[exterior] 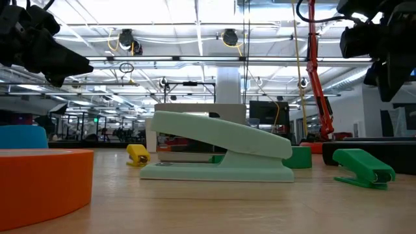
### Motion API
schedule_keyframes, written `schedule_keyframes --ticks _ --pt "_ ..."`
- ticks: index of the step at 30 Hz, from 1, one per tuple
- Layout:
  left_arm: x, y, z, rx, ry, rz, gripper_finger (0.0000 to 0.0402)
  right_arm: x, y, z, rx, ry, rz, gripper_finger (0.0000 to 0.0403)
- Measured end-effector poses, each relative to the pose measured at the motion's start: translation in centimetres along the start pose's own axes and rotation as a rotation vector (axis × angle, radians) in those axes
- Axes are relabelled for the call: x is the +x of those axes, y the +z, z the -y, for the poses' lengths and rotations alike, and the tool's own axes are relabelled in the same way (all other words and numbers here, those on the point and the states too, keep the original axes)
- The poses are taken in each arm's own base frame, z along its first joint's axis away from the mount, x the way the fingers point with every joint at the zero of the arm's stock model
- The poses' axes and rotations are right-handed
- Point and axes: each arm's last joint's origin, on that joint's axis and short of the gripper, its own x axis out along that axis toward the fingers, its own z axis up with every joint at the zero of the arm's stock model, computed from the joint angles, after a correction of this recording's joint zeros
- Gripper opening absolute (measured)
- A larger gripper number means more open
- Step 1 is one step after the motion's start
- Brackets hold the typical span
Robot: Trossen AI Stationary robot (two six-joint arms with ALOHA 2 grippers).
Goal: Pick and place Stapler, Stapler remover, tape
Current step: Put the sky blue staple remover into the white bin
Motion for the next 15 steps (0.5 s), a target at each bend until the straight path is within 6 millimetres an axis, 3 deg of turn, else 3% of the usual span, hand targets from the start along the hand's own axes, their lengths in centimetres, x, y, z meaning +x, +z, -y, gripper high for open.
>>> schedule_keyframes --ticks 4,15 --pt "0.0 0.0 0.0 0.000 0.000 0.000 0.0120 0.5 0.1 0.1 -0.027 -0.002 -0.004 0.0195" --pt "0.0 0.0 0.0 -0.007 0.000 0.002 0.0120 5.7 -2.0 2.6 -0.082 -0.016 -0.038 0.0194"
